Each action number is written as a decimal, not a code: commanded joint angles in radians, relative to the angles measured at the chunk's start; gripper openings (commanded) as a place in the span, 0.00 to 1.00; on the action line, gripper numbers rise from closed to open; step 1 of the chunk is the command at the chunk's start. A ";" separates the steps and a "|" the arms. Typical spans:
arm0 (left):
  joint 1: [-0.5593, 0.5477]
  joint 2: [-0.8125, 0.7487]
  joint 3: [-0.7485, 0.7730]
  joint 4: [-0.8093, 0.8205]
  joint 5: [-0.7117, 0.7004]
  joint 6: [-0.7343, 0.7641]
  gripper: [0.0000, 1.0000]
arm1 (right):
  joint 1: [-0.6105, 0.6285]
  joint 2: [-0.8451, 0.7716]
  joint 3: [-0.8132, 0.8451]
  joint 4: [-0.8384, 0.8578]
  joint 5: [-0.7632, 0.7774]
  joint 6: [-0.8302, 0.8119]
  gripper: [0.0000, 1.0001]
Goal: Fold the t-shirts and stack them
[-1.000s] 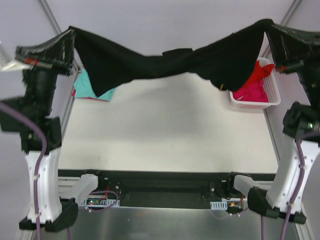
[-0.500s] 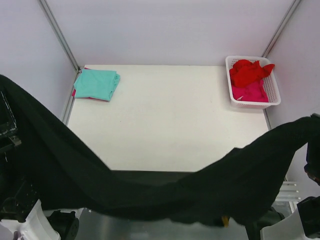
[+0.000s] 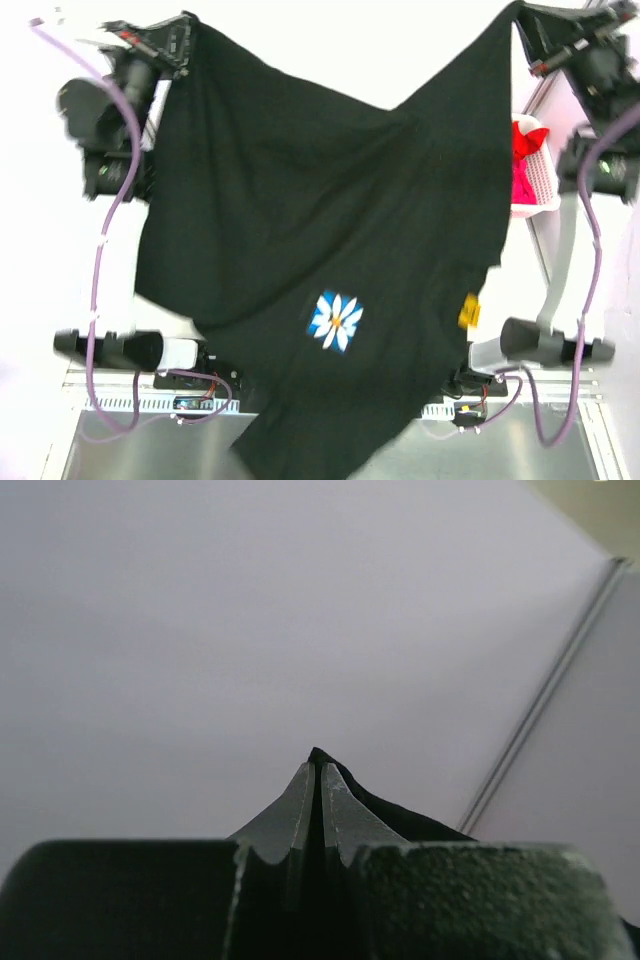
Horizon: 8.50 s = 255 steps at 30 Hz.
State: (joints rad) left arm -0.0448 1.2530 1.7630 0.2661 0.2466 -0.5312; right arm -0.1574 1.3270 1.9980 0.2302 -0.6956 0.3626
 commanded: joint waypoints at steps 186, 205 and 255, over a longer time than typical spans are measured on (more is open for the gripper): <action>-0.158 1.097 0.137 -0.903 -0.305 0.208 0.99 | 0.345 -0.160 -0.800 -0.741 0.252 -0.234 0.96; -0.052 1.151 0.328 -1.033 -0.254 0.200 0.99 | 0.338 -0.088 -0.775 -0.680 0.240 -0.221 0.96; -0.162 0.804 0.240 -0.895 -0.342 0.226 0.99 | 0.246 0.772 -0.091 -0.738 -0.007 -0.387 0.98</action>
State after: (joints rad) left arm -0.1623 2.2120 1.9896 -0.7212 -0.0696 -0.3305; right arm 0.0944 2.2971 1.9850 -0.5076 -0.6998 0.0196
